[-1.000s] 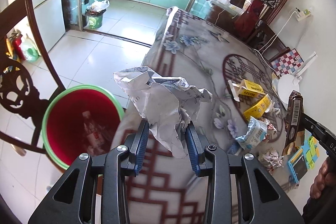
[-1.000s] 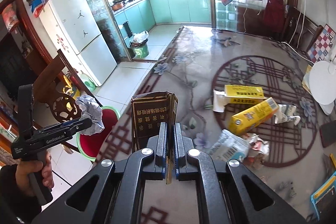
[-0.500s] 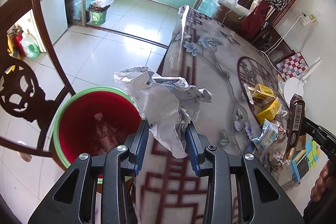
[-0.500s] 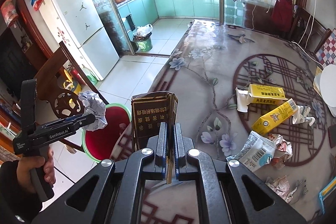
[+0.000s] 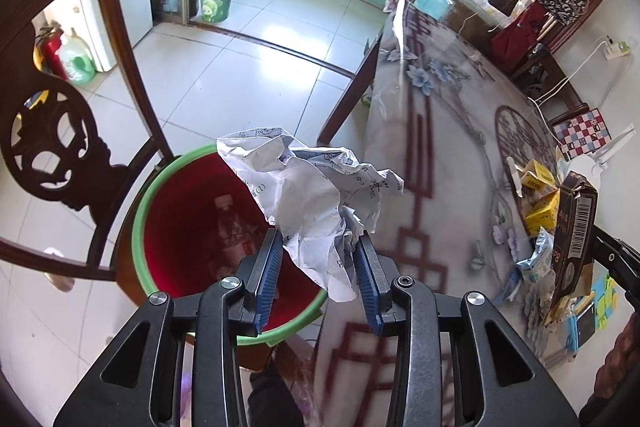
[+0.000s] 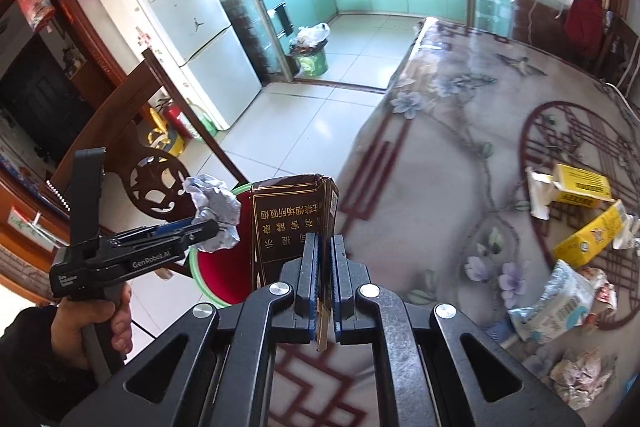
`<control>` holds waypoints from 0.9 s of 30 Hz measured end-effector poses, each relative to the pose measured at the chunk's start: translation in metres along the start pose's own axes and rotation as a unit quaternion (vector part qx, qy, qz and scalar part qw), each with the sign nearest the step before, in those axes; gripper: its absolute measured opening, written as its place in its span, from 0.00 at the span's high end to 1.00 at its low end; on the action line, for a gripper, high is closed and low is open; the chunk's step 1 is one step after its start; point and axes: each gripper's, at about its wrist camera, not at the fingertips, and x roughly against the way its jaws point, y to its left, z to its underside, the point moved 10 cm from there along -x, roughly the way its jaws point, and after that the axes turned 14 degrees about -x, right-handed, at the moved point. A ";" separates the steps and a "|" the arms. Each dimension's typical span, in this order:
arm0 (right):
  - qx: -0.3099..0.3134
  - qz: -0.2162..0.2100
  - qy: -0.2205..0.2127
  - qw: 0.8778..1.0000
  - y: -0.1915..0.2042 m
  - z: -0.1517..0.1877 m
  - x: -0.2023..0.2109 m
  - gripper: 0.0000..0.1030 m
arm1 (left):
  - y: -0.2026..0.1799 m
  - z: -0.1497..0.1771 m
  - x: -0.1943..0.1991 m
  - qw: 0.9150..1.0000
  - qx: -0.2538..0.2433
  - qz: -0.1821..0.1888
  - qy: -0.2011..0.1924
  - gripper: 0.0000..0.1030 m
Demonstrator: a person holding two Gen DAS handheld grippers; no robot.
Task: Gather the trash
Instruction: 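Carry paper and box over red bucket and release both into it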
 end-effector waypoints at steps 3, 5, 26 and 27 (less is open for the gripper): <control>0.010 -0.012 0.012 1.000 0.019 0.005 -0.019 0.96 | 0.012 0.005 -0.003 1.000 0.008 -0.006 0.007 0.66; 0.009 -0.023 0.024 0.999 0.030 0.009 -0.035 0.96 | 0.019 0.007 -0.004 1.000 0.011 -0.010 0.010 0.66; 0.019 -0.028 0.103 0.994 0.077 0.035 -0.129 0.93 | 0.071 0.011 -0.019 0.998 0.033 -0.034 0.037 0.61; 0.021 -0.025 0.104 0.994 0.077 0.036 -0.131 0.93 | 0.071 0.010 -0.019 0.998 0.032 -0.034 0.035 0.60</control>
